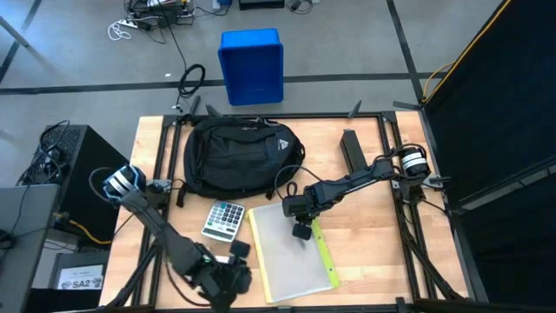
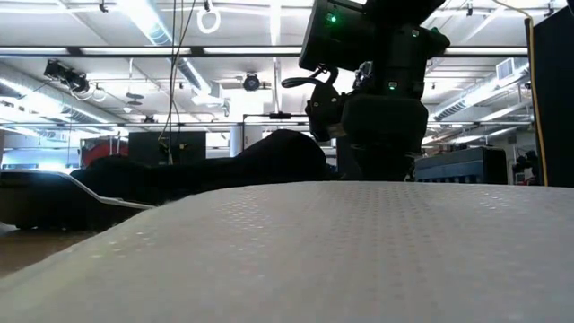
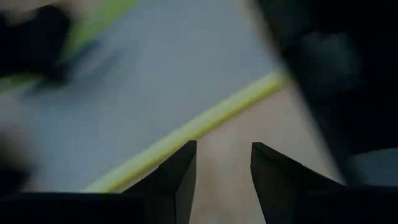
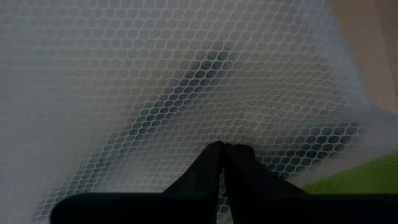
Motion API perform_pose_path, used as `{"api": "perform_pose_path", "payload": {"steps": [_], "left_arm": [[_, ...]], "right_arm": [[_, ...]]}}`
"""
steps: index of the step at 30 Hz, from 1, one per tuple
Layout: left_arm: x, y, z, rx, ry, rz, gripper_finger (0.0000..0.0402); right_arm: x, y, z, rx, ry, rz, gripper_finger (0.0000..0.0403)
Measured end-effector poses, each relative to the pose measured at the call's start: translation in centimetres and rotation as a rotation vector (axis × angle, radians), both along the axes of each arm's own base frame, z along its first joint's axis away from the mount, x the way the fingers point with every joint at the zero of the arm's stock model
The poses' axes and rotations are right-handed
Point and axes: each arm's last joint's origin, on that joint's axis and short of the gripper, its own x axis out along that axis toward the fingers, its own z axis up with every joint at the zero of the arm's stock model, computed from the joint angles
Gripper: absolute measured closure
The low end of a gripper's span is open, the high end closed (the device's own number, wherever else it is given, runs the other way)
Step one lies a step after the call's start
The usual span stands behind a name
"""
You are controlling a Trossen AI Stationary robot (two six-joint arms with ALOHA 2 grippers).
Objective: Unpack backpack
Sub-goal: Remove the bottom black pen from the yellow zip bag
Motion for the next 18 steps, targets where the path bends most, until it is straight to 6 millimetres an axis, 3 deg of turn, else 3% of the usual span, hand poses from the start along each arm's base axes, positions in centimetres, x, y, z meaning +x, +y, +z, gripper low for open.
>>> {"api": "perform_pose_path", "payload": {"steps": [8,18], "left_arm": [[2.9,2.5,-5.4,-0.003,0.141,0.098,0.03],[4.6,5.9,-8.3,-0.119,0.318,0.13,0.0323]], "right_arm": [[0.1,0.0,0.0,0.006,-0.008,0.0,0.0403],[0.1,0.1,0.0,0.01,-0.014,-0.001,0.0403]]}}
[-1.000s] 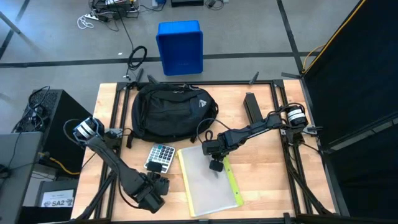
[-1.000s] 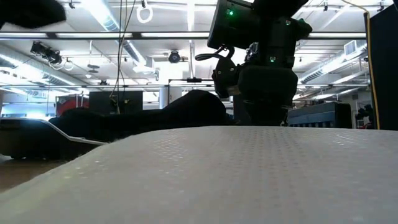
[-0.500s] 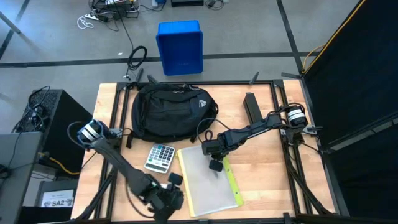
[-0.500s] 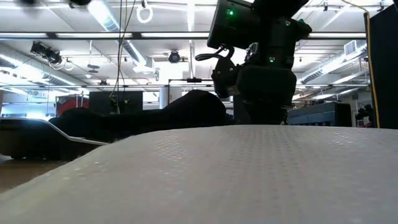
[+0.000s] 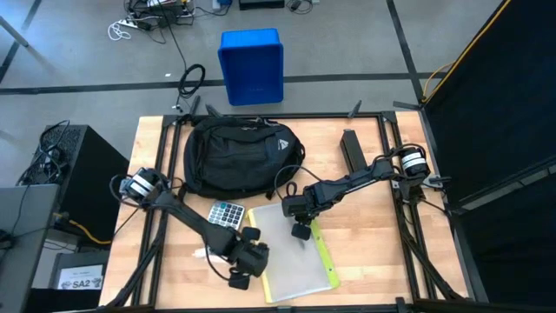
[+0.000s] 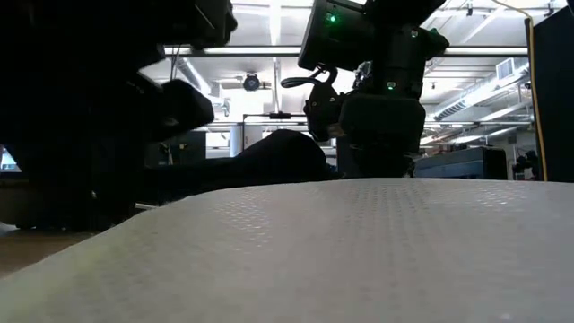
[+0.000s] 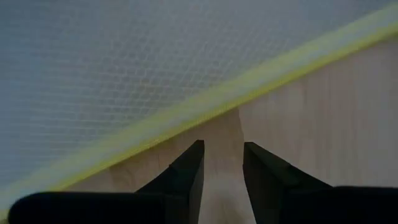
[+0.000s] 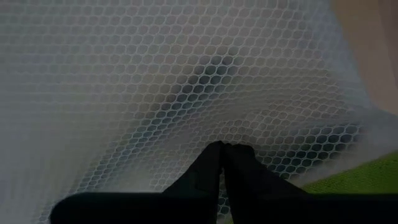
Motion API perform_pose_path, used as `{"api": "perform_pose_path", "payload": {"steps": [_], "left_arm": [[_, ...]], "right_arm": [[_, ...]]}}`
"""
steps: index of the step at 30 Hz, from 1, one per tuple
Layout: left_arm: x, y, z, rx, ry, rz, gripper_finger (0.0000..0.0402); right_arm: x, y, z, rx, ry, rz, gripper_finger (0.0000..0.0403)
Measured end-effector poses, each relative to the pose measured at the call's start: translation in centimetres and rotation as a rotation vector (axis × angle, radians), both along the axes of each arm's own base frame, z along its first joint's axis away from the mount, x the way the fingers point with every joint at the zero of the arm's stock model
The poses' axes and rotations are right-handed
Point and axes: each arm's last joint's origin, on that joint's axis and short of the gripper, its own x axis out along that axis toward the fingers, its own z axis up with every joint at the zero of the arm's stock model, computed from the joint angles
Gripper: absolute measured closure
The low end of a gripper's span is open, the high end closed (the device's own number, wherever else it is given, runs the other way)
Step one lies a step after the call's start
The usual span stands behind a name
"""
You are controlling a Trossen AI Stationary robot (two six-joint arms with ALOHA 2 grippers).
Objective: Unpack backpack
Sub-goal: Remove the bottom black pen from the yellow zip bag
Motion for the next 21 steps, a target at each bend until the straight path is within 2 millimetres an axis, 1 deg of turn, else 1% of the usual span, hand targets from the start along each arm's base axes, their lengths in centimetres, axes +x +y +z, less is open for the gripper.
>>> {"api": "perform_pose_path", "payload": {"steps": [4,9,18,21], "left_arm": [[0.0,1.1,-0.7,-0.003,0.033,0.019,0.0336],[1.0,2.2,-0.9,-0.006,-0.025,0.044,0.0349],[2.2,2.3,-0.4,-0.027,-0.133,0.001,0.0353],[2.5,2.3,0.0,0.02,-0.182,0.005,0.0353]], "right_arm": [[0.0,0.0,0.0,0.001,-0.002,0.0,0.0403],[0.1,0.0,0.0,0.004,-0.008,0.001,0.0403],[0.2,0.0,0.0,0.005,-0.016,0.003,0.0403],[0.2,0.0,0.1,0.005,-0.025,0.007,0.0403]]}}
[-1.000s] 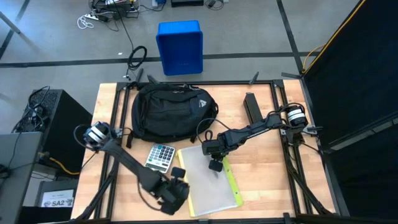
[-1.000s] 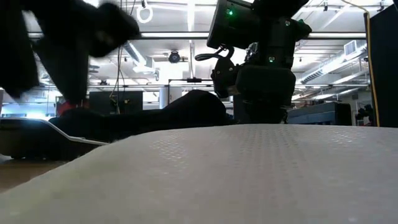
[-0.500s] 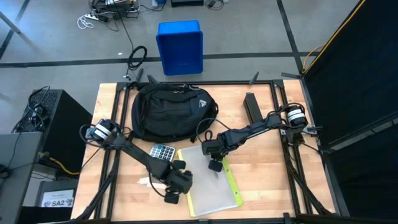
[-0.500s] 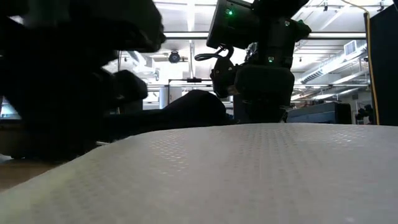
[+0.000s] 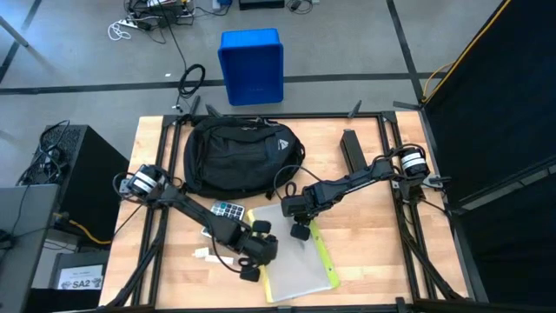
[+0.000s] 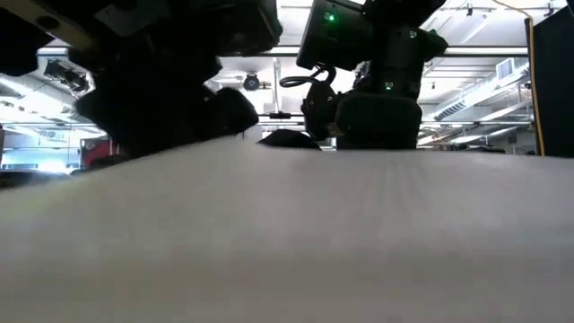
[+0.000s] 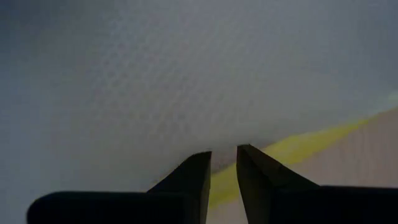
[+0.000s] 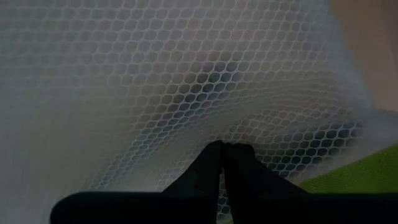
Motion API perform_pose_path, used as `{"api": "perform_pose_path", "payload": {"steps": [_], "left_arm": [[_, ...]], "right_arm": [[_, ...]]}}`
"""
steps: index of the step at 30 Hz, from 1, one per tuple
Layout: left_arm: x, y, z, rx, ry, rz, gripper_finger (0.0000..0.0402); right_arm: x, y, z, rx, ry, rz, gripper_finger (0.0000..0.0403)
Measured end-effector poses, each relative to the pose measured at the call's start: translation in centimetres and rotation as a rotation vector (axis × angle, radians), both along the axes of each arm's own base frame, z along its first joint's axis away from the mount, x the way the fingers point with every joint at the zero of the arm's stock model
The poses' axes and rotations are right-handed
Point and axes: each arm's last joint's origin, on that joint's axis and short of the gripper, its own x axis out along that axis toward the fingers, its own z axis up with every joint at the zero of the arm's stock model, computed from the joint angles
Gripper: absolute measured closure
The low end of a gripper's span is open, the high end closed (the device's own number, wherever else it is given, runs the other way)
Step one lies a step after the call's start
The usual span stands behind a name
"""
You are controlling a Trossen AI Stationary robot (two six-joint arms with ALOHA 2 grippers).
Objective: Unpack backpack
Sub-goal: Remove the bottom black pen from the yellow zip bag
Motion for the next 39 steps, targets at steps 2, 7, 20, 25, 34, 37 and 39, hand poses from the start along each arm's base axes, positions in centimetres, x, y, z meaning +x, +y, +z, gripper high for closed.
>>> {"api": "perform_pose_path", "payload": {"steps": [2,7,20,25,34,37,39], "left_arm": [[0.3,0.0,0.4,0.054,-0.044,0.015,0.0353],[1.1,0.0,1.5,0.166,-0.141,0.001,0.0346],[1.8,0.2,2.5,0.276,-0.211,-0.045,0.0241],[1.8,0.3,2.5,0.311,-0.219,-0.022,0.0202],[1.8,0.5,2.6,0.376,-0.232,-0.009,0.0171],[1.7,0.5,2.5,0.38,-0.226,-0.007,0.0171],[1.6,0.6,2.5,0.388,-0.213,-0.005,0.0171]], "right_arm": [[0.1,0.0,0.0,-0.001,-0.01,0.01,0.0403],[0.3,0.1,0.1,-0.003,-0.037,0.033,0.0403],[1.0,0.6,0.2,-0.018,-0.122,0.17,0.0402],[1.2,0.6,0.3,-0.042,-0.157,0.242,0.0402],[1.9,0.4,1.2,-0.088,-0.255,0.315,0.0402],[1.8,0.3,2.1,-0.12,-0.283,0.313,0.0402],[1.7,0.3,2.6,-0.137,-0.293,0.308,0.0402]]}}
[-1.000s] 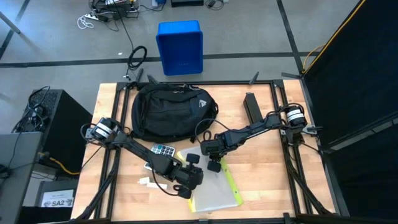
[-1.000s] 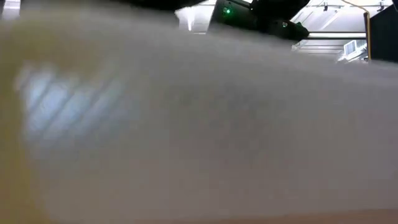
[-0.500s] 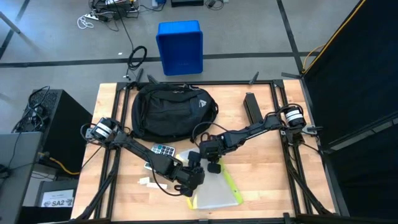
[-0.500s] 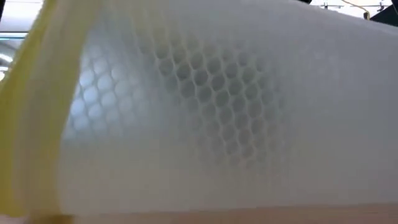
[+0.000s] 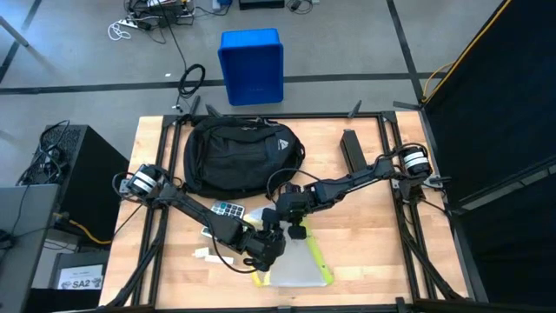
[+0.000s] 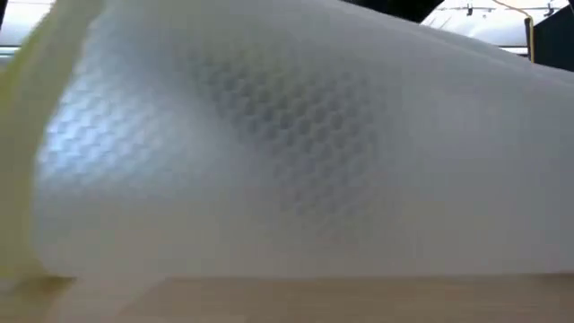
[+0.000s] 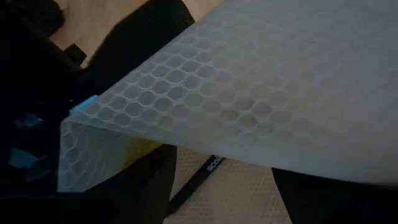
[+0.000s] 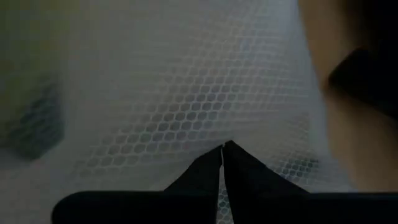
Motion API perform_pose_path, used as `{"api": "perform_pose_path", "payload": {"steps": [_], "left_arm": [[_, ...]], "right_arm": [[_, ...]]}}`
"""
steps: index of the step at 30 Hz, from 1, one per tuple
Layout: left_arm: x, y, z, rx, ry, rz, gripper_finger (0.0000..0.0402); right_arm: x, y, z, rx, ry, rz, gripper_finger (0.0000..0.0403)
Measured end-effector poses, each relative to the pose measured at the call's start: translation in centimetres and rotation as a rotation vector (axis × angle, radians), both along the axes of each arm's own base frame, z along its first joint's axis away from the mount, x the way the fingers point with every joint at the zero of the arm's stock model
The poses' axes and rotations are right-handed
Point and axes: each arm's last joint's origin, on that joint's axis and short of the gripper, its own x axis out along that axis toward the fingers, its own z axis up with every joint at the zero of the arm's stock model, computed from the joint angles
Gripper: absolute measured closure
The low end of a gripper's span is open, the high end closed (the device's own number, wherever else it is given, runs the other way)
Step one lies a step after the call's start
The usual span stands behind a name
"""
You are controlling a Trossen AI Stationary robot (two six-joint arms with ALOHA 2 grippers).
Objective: Unpack backpack
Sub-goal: Remove the bottom black pen from the yellow zip bag
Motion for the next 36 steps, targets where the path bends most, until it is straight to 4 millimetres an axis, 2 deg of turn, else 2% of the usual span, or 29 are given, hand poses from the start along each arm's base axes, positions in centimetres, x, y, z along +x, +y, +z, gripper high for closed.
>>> {"api": "perform_pose_path", "payload": {"steps": [7,12,21,25,31,36], "left_arm": [[-0.5,0.3,-0.5,0.003,0.066,0.023,0.017],[-0.5,0.2,-0.5,-0.003,0.056,0.022,0.017],[-1.5,1.2,-3.0,0.002,0.107,0.022,0.017],[-1.2,1.9,-3.7,-0.015,0.064,0.033,0.017],[-0.5,3.3,-4.0,-0.056,0.026,0.05,0.017],[0.1,4.1,-3.9,-0.061,-0.017,0.052,0.017]], "right_arm": [[-1.0,-0.3,1.1,-0.028,0.05,-0.072,0.0402],[-2.5,-0.7,0.6,-0.065,0.198,-0.174,0.0403],[-4.5,-1.3,0.2,-0.1,0.397,-0.3,0.0403],[-4.3,-1.7,-0.6,-0.097,0.426,-0.317,0.0403],[-3.3,-2.2,-3.2,-0.037,0.48,-0.293,0.0403],[-2.7,-2.5,-3.7,-0.011,0.451,-0.279,0.0403]]}}
